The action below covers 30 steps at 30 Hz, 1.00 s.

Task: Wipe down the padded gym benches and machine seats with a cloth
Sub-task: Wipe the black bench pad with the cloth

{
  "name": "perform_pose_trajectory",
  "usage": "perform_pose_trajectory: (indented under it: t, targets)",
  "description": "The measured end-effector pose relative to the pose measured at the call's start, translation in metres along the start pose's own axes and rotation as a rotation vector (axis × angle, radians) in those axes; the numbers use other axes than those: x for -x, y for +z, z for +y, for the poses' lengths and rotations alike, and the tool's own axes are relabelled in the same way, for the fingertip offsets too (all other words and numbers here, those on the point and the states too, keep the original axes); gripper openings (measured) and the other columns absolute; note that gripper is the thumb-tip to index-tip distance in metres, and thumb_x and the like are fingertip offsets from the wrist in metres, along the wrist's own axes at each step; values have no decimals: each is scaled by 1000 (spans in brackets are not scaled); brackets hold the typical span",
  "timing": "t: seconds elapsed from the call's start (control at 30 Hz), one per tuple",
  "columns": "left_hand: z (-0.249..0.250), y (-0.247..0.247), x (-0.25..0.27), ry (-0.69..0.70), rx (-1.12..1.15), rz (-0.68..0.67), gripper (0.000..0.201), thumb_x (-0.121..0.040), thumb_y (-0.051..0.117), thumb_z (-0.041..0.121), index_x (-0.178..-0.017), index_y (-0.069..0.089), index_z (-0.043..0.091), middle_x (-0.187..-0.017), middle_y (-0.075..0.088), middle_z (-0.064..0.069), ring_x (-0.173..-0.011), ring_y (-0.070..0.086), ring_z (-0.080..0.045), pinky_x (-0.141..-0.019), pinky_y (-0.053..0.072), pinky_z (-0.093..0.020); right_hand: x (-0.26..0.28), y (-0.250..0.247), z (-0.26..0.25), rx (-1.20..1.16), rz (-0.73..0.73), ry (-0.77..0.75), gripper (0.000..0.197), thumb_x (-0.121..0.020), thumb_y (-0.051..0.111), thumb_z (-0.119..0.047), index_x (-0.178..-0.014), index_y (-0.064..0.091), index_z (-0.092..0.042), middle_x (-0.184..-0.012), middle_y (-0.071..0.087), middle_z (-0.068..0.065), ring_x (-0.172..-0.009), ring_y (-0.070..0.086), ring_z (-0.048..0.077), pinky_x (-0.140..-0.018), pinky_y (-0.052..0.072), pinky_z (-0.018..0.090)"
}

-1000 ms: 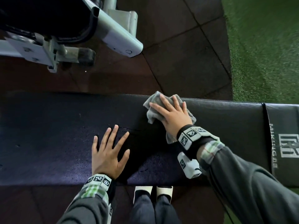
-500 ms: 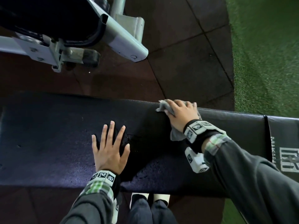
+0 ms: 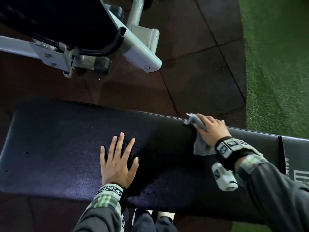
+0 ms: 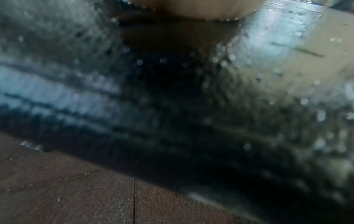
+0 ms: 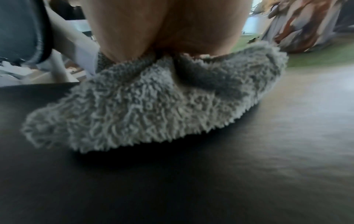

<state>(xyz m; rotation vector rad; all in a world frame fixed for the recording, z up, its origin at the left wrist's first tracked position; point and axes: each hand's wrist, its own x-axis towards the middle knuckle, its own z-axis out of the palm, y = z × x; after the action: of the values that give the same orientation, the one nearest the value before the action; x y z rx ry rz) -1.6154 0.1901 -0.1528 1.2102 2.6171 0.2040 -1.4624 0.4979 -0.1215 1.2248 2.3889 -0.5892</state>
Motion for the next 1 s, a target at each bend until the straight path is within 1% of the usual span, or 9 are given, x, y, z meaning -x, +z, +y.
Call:
perform_pose_trajectory:
  t: [0.1,0.2,0.3,0.4,0.53,0.67,0.77,0.9,1.0]
  targets:
    - [1,0,-1,0,12,5,61,-90,38,51,-148,40,32,-162,26,-2,-150,21,-22,-120,9,-56,1,1,10,48,-1,38,48,-93,36,-53,-139,32,-40,-137,46,-2,-122,43,31,-109,20,46]
    - [0,0,0,2,14,3,61,-91,38,51,-148,38,32,-162,25,-2,-150,21,-23,-119,11,-57,-4,4,-20,153,25,12,49,-93,34,-54,-139,33,-39,-135,48,-4,-116,47,33,-104,25,45]
    - [-1,1,1,11,5,-8,61,-92,36,52,-149,36,33,-162,24,-2,-150,21,-24,-119,12,-58,-5,14,-68,161,30,-158,47,-92,33,-56,-137,33,-42,-133,48,-7,-114,49,33,-104,27,48]
    - [-2,2,0,15,-1,-21,61,-91,37,53,-149,37,33,-162,25,-3,-149,23,-24,-118,14,-59,-6,21,-98,107,-1,-250,48,-93,36,-53,-140,26,-46,-141,39,-8,-122,39,35,-110,16,52]
    - [-3,1,0,17,-1,-32,59,-97,23,59,-150,33,34,-162,25,-2,-149,22,-23,-119,13,-57,-7,19,-73,23,-21,-292,51,-92,40,-51,-141,24,-49,-144,36,-9,-128,36,27,-111,13,48]
    - [-3,2,0,14,15,-13,60,-93,34,53,-149,35,33,-162,26,-2,-149,23,-23,-118,14,-58,3,12,-18,-34,60,-189,57,-82,33,-58,-136,41,-41,-132,50,-3,-120,46,30,-104,23,51]
    - [-2,2,0,18,15,-8,60,-92,37,52,-149,37,32,-162,25,-2,-149,22,-22,-119,13,-58,9,11,12,-15,62,-101,50,-89,38,-56,-137,39,-40,-135,48,-3,-126,40,30,-107,20,51]
    - [-1,0,-1,13,23,-12,61,-91,37,51,-149,38,32,-162,25,-2,-149,22,-22,-119,11,-57,5,14,-3,43,78,-9,47,-93,40,-49,-139,36,-39,-142,41,-5,-130,33,34,-110,16,51]
    - [-1,-1,0,8,26,-21,60,-92,36,52,-149,37,33,-162,25,-1,-150,21,-22,-119,10,-56,2,14,-37,60,75,-94,54,-88,27,-58,-137,39,-39,-139,45,-6,-125,38,39,-107,19,54]
